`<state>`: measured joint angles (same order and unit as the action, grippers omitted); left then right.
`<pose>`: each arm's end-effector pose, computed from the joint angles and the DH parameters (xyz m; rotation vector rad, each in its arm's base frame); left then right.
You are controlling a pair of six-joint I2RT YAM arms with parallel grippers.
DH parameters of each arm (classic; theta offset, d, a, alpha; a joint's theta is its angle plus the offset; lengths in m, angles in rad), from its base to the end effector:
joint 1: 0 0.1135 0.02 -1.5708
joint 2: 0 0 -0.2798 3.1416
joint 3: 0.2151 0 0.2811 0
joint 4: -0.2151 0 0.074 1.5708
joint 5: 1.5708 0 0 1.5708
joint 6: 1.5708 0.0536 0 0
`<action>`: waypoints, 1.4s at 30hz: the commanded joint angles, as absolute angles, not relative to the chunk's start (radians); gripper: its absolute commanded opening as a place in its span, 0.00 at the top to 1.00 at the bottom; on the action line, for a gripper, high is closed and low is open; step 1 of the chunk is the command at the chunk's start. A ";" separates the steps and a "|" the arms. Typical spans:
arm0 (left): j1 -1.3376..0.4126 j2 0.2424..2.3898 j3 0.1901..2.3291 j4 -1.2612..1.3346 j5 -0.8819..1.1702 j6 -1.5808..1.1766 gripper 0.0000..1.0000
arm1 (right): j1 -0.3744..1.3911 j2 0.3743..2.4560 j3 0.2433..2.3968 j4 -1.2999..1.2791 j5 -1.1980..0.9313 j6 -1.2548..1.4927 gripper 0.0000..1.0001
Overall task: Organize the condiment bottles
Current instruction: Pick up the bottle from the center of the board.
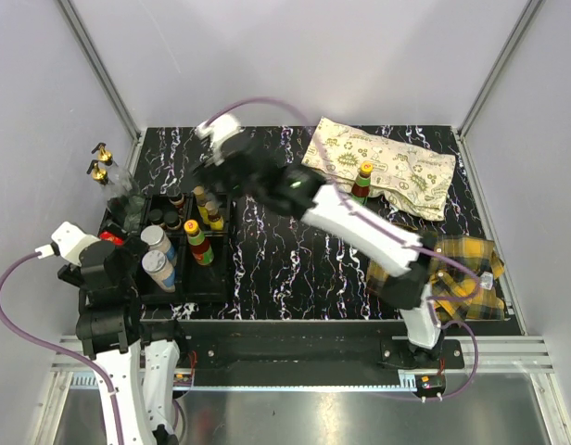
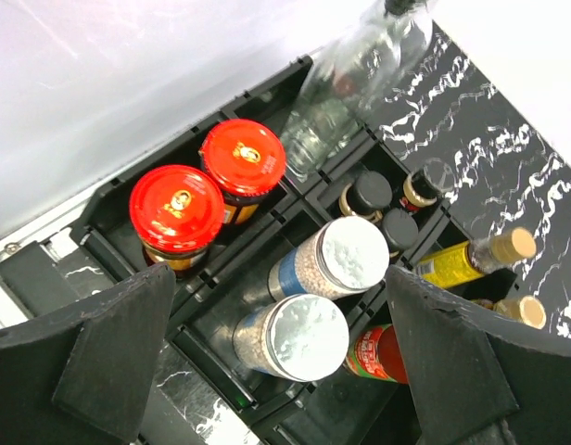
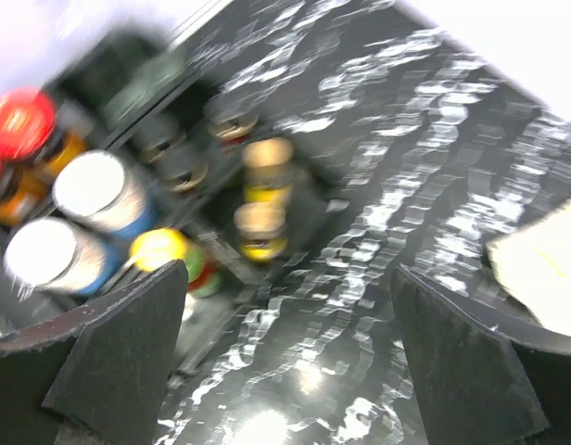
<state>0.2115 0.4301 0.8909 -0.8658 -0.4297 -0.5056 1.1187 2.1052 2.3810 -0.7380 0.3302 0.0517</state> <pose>0.0909 0.0424 0.3577 -0.9344 1.7047 0.2295 0.2437 0.4620 0.4312 -0.8477 1.8448 0.4100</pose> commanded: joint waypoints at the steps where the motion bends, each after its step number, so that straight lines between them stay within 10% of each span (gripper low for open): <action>1: 0.215 0.413 0.838 -0.784 -0.364 -0.472 0.01 | 0.959 1.851 2.212 -0.704 0.411 0.165 0.00; 13: 0.213 0.423 0.781 -0.742 -0.305 -0.472 0.01 | 0.631 1.606 1.718 -0.615 0.503 0.230 0.00; 42: 0.213 0.454 0.815 -0.729 -0.270 -0.477 0.01 | 0.328 1.832 1.678 -0.600 0.310 0.345 0.16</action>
<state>0.2115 0.4534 0.7792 -0.7834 -0.2878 -0.4870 0.3328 1.8458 1.6619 -0.6373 0.3149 0.3382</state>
